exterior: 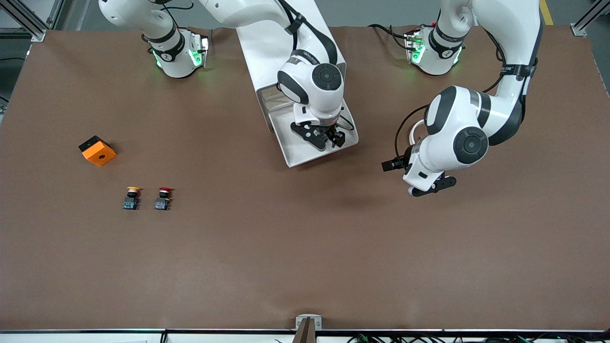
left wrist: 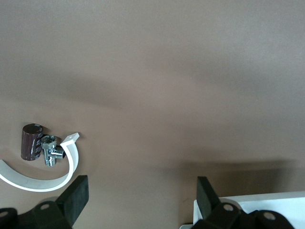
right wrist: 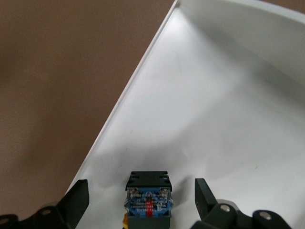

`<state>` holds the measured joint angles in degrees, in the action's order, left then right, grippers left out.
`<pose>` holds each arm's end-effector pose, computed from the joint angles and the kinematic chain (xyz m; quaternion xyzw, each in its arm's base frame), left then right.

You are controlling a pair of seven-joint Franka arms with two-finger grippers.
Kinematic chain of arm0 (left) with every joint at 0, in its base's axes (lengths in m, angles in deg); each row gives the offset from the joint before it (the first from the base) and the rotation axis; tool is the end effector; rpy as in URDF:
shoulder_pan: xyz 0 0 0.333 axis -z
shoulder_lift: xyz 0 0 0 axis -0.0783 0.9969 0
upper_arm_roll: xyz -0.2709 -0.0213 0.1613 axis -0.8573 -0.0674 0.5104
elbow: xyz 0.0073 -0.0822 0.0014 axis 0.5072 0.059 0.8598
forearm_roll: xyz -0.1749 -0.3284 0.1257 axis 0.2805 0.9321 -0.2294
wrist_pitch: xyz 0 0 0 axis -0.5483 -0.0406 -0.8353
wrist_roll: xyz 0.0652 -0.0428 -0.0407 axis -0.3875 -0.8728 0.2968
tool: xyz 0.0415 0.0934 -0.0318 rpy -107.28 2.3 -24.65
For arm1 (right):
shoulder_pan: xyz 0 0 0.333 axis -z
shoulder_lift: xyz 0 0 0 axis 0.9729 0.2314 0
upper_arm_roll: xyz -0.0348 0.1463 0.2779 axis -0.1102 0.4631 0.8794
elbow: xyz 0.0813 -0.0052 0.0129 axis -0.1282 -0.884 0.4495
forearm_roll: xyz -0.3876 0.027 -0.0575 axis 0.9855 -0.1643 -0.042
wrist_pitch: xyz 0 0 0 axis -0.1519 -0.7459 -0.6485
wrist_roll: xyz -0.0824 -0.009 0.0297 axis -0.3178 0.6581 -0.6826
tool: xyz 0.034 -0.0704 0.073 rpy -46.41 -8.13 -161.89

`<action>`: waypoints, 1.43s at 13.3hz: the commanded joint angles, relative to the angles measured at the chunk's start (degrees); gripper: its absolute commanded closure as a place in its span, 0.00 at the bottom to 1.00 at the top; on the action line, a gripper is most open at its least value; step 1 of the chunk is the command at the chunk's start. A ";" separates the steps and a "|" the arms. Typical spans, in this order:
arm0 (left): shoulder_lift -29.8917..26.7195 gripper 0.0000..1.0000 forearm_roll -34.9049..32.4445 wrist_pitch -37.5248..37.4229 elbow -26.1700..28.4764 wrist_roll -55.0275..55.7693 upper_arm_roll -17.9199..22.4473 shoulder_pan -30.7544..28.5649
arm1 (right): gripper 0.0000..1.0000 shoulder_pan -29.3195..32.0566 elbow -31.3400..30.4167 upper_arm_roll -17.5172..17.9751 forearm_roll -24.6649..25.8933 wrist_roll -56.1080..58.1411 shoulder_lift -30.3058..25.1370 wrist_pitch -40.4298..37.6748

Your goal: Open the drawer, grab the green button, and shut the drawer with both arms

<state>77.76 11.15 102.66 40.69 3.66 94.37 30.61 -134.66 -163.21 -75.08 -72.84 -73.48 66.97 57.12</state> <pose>0.5577 -0.2314 0.3358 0.9791 0.1382 -0.1453 0.0346 0.4106 0.5812 0.2720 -0.9445 0.3280 0.0175 0.0019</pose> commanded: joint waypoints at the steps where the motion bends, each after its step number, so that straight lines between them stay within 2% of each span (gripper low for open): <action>1: -4.29 0.00 -1.17 0.25 4.63 0.34 -0.36 -0.01 | 0.19 -0.67 1.72 -0.53 0.62 -1.53 1.01 -0.34; 3: -4.47 0.00 -1.17 0.34 5.34 0.34 -1.06 -0.01 | 0.35 -0.76 1.72 -0.53 0.53 -1.53 1.01 -0.51; 4: -4.13 0.00 -1.17 0.51 5.34 0.86 -1.15 0.08 | 0.49 -0.85 1.72 -0.53 0.45 -1.27 0.92 -0.51; 5: -3.86 0.00 -1.17 1.12 5.26 1.91 -1.24 0.86 | 0.77 -0.76 1.72 -0.53 0.19 -1.44 0.92 -0.51; 6: -3.51 0.00 -1.25 1.13 5.26 2.18 -1.15 1.04 | 1.00 -0.76 1.72 -0.53 0.10 -1.44 0.92 -0.51; 11: -3.42 0.00 -1.34 2.27 5.17 2.27 -1.15 0.70 | 1.00 0.03 2.25 -0.53 0.10 -1.45 0.57 -1.12; 13: -3.07 0.00 -1.34 2.27 4.99 2.36 -1.15 0.87 | 1.00 1.16 4.88 -0.70 -0.26 -1.01 0.13 -2.70; 14: -2.89 0.00 -1.34 2.97 4.99 2.36 -1.15 0.96 | 1.00 2.83 7.15 -0.53 -0.17 -0.74 0.13 -6.36; 16: -1.93 0.00 -1.34 4.99 5.17 2.71 -1.15 1.22 | 1.00 4.94 12.51 -0.44 -0.34 2.58 0.04 -12.52; 19: -0.35 0.00 -0.90 8.24 5.08 5.77 -1.94 1.66 | 1.00 8.54 12.89 -0.53 -0.34 13.27 -3.02 -14.22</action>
<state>76.55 11.15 108.64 45.46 6.55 93.24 31.73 -128.61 -150.86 -76.21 -72.88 -67.21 66.13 44.43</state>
